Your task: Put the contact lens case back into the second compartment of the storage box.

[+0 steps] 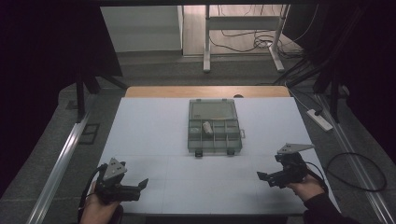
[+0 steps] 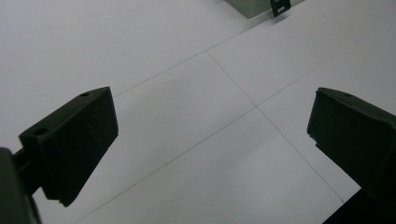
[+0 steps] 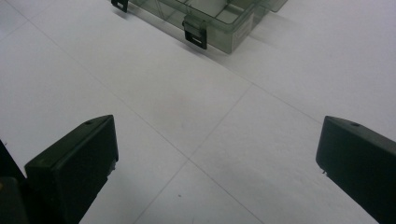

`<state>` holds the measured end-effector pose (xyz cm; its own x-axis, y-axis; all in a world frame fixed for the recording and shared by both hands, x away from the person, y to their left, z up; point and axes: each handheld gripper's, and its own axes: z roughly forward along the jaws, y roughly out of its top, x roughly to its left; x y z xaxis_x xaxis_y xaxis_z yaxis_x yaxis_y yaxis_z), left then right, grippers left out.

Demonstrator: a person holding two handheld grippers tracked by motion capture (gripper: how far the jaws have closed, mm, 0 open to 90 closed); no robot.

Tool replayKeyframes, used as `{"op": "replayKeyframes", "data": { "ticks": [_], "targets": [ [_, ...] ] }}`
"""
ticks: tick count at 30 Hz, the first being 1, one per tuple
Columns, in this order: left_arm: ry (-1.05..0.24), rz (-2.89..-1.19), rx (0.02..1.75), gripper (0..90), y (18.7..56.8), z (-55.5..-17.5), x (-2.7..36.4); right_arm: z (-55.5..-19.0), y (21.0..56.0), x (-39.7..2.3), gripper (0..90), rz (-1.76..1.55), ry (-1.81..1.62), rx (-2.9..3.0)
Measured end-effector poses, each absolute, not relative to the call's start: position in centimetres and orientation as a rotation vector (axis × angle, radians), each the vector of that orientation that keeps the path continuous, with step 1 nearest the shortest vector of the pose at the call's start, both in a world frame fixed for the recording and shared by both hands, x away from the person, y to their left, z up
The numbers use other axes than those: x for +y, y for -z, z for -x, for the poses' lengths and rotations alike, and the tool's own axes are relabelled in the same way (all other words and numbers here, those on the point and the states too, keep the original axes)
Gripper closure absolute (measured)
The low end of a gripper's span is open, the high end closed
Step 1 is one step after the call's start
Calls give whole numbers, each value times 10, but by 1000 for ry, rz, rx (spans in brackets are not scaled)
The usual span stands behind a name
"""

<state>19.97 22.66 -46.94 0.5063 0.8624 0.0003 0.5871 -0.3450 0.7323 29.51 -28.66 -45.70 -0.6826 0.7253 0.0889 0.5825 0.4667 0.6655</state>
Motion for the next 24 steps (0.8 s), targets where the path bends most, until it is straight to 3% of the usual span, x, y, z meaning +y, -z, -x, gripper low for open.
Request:
{"op": "replayKeyframes", "data": {
  "ticks": [24],
  "targets": [
    [-515,-2065,1186,17,469,-200,226,-278,456,-316,0,-1226,-998,2444]
  ]
}}
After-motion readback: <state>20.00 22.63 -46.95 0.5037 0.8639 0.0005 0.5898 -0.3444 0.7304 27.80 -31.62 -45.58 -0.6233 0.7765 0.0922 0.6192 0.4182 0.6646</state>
